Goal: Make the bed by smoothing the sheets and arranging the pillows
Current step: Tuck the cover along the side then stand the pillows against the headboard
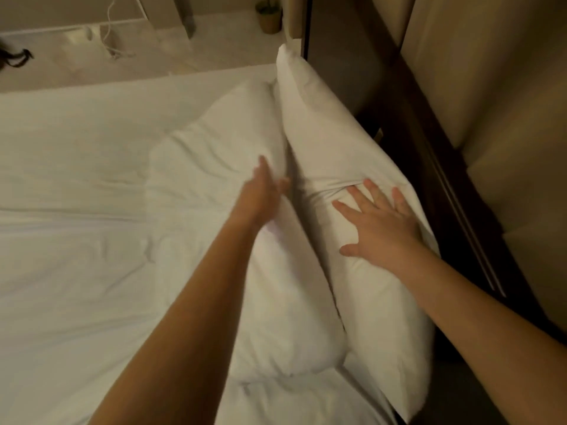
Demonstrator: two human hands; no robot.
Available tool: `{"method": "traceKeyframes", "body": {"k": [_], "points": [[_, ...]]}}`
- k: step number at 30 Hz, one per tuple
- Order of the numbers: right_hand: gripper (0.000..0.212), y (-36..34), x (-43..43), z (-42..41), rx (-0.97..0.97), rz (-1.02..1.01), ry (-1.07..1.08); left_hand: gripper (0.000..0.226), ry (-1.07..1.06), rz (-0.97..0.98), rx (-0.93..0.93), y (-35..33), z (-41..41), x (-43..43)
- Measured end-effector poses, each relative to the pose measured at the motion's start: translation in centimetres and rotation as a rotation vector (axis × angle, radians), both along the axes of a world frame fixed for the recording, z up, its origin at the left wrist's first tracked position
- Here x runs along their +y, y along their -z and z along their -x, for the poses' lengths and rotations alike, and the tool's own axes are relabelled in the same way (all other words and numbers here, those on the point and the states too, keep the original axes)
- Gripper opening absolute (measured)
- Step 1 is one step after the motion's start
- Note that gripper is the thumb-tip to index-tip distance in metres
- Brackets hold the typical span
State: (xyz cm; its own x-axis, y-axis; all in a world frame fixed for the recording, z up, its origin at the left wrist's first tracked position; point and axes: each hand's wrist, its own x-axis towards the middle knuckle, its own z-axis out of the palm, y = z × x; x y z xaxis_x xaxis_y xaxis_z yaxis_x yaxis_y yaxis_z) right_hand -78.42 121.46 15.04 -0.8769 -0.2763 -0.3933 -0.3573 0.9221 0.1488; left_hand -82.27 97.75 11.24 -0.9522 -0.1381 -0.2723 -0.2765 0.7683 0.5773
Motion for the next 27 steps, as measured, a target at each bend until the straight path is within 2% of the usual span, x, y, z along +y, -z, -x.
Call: {"method": "traceKeyframes", "body": {"k": [3,6,8,10,12,13,14,16,18,20,22,24,26,27], "points": [[0.096,-0.2,0.1,0.3,-0.012,0.009,0.004,0.092,0.045,-0.152,-0.2,5.0,0.5,4.3],[0.096,-0.4,0.5,0.4,-0.019,0.002,0.007,0.098,-0.032,-0.194,-0.25,8.8,-3.3,5.0],[0.096,-0.3,0.8,0.3,-0.017,0.004,0.01,0.085,0.007,-0.251,-0.192,9.0,-7.3,5.0],[0.096,-0.2,1.1,0.2,-0.019,0.007,0.015,0.064,0.044,-0.159,-0.129,10.2,-11.5,3.3],[0.095,-0.1,1.1,0.3,-0.018,-0.001,0.015,0.051,-0.075,-0.106,-0.131,12.4,-14.8,-0.3],[0.095,-0.1,1.2,0.4,-0.015,-0.005,0.013,0.052,-0.167,-0.017,-0.125,13.6,-15.7,-2.4],[0.094,-0.2,1.2,0.5,-0.012,-0.006,0.013,0.061,-0.312,0.031,-0.176,13.9,-16.6,-4.2],[0.093,-0.1,1.2,0.4,-0.01,-0.001,0.011,0.085,-0.467,0.117,-0.307,14.1,-18.0,-6.4],[0.091,0.2,1.0,0.3,0.004,0.03,-0.004,0.093,-0.476,0.106,-0.333,13.8,-18.7,-7.5],[0.088,0.5,0.4,0.2,0.035,0.143,-0.034,0.09,-0.431,0.092,-0.244,13.4,-18.1,-7.5],[0.081,0.6,-0.4,-0.1,0.086,0.331,-0.067,0.079,-0.397,-0.038,-0.103,12.2,-16.3,-5.9],[0.071,0.4,-1.2,-0.7,0.136,0.553,-0.045,0.07,-0.414,-0.337,-0.033,8.7,-13.7,-2.9],[0.059,0.2,-1.6,-1.3,0.204,0.729,0.011,0.074,-0.399,-0.642,-0.034,4.6,-10.9,0.3],[0.054,0.2,-1.6,-1.6,0.244,0.798,0.039,0.085,-0.389,-0.746,-0.063,2.8,-9.5,1.7]]}}
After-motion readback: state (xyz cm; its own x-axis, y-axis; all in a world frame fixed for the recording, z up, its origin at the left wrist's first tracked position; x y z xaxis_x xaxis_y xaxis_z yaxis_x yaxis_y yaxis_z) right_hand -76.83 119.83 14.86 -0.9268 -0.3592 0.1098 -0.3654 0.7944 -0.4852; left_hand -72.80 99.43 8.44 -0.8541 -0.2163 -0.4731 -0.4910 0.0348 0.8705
